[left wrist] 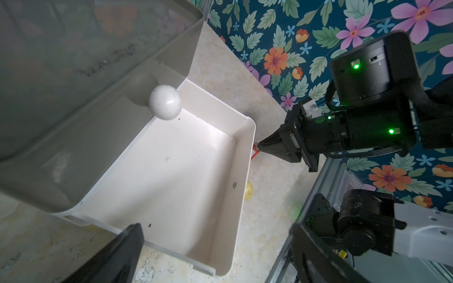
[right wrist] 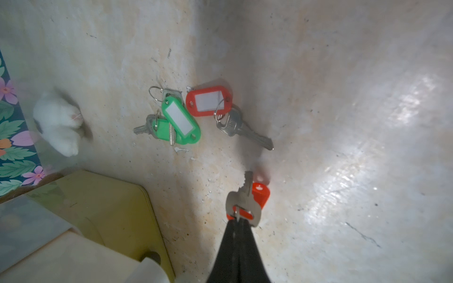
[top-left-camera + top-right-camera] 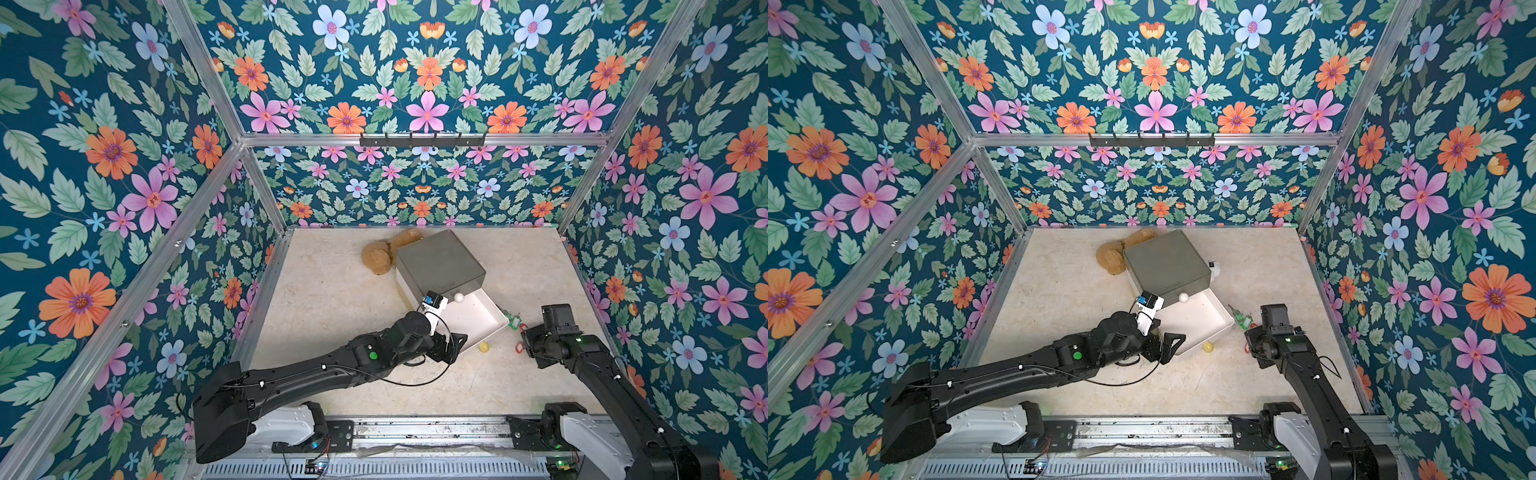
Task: Take the keys out of the drawer
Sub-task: Place the key at the center of the board.
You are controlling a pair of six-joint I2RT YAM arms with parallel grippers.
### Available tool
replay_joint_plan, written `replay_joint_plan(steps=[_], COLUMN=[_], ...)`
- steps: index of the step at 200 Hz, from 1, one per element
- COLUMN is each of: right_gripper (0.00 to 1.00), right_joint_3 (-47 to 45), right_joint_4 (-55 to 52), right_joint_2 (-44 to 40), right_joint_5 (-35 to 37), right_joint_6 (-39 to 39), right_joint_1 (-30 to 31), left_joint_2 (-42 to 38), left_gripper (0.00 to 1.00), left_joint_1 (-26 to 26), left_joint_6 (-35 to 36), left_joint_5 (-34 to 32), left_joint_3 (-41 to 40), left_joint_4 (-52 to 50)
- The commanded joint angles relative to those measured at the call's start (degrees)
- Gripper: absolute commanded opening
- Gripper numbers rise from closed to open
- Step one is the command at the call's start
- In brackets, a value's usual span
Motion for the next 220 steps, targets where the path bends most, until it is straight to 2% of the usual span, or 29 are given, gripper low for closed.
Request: replay_joint_plan(steps=[1,88,220], right_gripper=[0.0,0.0,0.0], right_joint_3=[-0.3,-2.5,-2.3], right_joint_4=[2.6,5.2,11.0], right_joint_2=[1.1,3.5,11.8], right_joint_5=[-0.6,-1.6,-0.8], right_joint_6=[-0.3,-6.3,-9.8], right_joint_1=[-0.7,-11.5,-13.6], left_joint_2=[-0.2,0.4,1.5], left_gripper=[1.0,0.99,0.99], left_joint_1=[0.0,-0.1,-0.3], left_joint_6=[-0.1,-0.7,-0.7], left_joint_5=[-0.6,-0.8,-0.9], left_joint_3=[0.0,0.3,0.8], left_joint_4=[0.9,0.7,0.2])
